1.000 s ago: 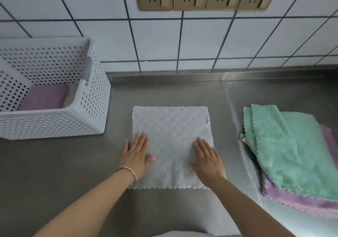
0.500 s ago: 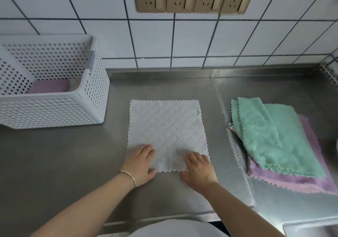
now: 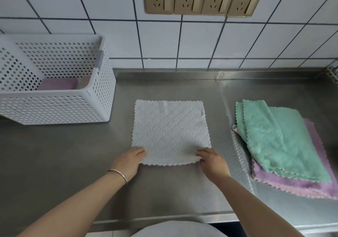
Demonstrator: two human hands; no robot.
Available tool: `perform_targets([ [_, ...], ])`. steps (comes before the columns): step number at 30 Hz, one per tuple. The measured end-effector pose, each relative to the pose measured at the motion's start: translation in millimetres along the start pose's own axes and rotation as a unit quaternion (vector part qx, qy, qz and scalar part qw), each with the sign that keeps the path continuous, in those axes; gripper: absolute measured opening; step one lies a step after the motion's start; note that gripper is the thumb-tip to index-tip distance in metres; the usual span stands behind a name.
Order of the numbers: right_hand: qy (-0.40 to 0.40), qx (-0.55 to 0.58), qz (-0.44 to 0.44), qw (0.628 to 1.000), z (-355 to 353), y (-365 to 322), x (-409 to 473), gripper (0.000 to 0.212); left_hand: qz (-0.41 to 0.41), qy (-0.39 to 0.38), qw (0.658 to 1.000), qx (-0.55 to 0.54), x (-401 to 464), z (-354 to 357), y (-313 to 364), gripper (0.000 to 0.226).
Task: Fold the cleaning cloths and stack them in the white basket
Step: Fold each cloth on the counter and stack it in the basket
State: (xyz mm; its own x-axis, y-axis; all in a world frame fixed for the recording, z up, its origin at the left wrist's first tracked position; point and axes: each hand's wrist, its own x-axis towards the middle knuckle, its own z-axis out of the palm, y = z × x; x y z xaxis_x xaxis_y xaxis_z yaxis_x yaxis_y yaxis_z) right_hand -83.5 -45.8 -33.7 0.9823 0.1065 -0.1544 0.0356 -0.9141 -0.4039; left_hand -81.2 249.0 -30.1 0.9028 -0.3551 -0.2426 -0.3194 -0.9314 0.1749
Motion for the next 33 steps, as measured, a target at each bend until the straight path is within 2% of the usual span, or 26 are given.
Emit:
perform_targets([
  [2, -0.053, 0.031, 0.051, 0.997, -12, 4, 6, 0.021, -0.06, -0.04, 0.997, -0.024, -2, -20, 5, 0.037],
  [3, -0.105, 0.031, 0.066, 0.992, -21, 5, 9, 0.019, -0.077, -0.076, 0.994, -0.012, 0, -31, 5, 0.033],
  [6, -0.262, -0.014, 0.062, 0.963, -46, 5, 14, 0.031, -0.067, -0.212, 0.975, 0.012, 5, -59, 7, 0.028],
  [8, -0.311, -0.035, 0.06, 0.948, -55, 7, 17, 0.036, -0.055, -0.262, 0.964, 0.003, 8, -70, 4, 0.028],
  [10, -0.327, -0.026, 0.073, 0.942, -63, 9, 24, 0.039, -0.06, -0.279, 0.958, -0.013, 14, -78, 0, 0.037],
  [13, -0.295, 0.061, 0.125, 0.945, -69, 15, 39, 0.033, -0.115, -0.233, 0.96, -0.101, 28, -82, -14, 0.042],
  [16, -0.174, 0.241, 0.209, 0.932, -66, 19, 54, 0.02, -0.19, -0.171, 0.946, -0.198, 39, -79, -25, 0.045],
  [18, -0.11, 0.295, 0.243, 0.917, -62, 17, 66, 0.024, -0.236, -0.13, 0.925, -0.267, 47, -73, -29, 0.037],
  [20, -0.086, 0.257, 0.245, 0.931, -57, 12, 79, 0.025, -0.275, -0.084, 0.9, -0.328, 57, -69, -29, 0.019],
  [23, -0.066, 0.206, 0.25, 0.944, -45, 6, 101, 0.026, -0.333, -0.04, 0.88, -0.336, 76, -57, -30, 0.031],
  [29, -0.029, 0.154, 0.246, 0.956, -30, 6, 123, 0.026, -0.368, -0.039, 0.895, -0.25, 105, -39, -28, 0.039],
  [33, -0.021, 0.15, 0.252, 0.956, -24, 8, 126, 0.022, -0.38, -0.036, 0.888, -0.258, 108, -32, -31, 0.035],
])
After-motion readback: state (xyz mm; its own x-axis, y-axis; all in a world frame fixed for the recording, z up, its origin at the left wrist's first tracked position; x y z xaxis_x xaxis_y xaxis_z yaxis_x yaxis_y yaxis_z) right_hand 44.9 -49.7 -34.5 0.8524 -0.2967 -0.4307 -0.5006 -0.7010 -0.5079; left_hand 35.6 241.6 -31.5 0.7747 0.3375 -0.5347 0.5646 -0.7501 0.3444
